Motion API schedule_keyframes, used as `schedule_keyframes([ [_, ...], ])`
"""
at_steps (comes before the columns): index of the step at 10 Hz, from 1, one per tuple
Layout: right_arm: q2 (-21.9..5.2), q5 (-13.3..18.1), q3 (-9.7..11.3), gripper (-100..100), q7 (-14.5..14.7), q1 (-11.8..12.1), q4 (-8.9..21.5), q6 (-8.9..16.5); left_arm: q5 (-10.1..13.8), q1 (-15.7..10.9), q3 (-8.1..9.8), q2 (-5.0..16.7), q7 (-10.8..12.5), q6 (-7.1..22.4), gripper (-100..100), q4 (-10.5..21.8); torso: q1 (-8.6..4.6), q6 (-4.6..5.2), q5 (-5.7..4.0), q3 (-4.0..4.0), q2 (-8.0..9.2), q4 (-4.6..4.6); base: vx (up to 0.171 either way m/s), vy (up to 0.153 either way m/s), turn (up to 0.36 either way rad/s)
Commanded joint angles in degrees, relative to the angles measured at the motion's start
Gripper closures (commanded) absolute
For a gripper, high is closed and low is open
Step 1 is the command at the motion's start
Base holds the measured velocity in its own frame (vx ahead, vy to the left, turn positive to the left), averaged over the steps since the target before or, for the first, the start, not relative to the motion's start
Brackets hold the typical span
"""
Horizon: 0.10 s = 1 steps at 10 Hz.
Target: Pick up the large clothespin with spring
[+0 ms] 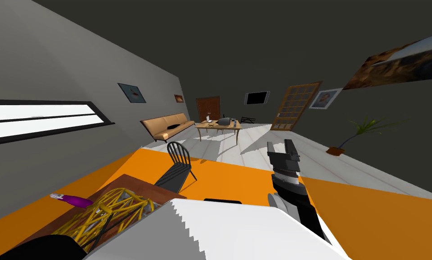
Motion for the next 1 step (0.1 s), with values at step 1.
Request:
schedule_keyframes([
  [1,0.0,0.0,0.0,0,0.0,0.0,0.0,0.0,0.0,0.0,0.0,0.0,0.0,0.0,0,0.0,0.0,0.0,0.0,0.0,0.0,0.0,0.0,0.0,0.0],
])
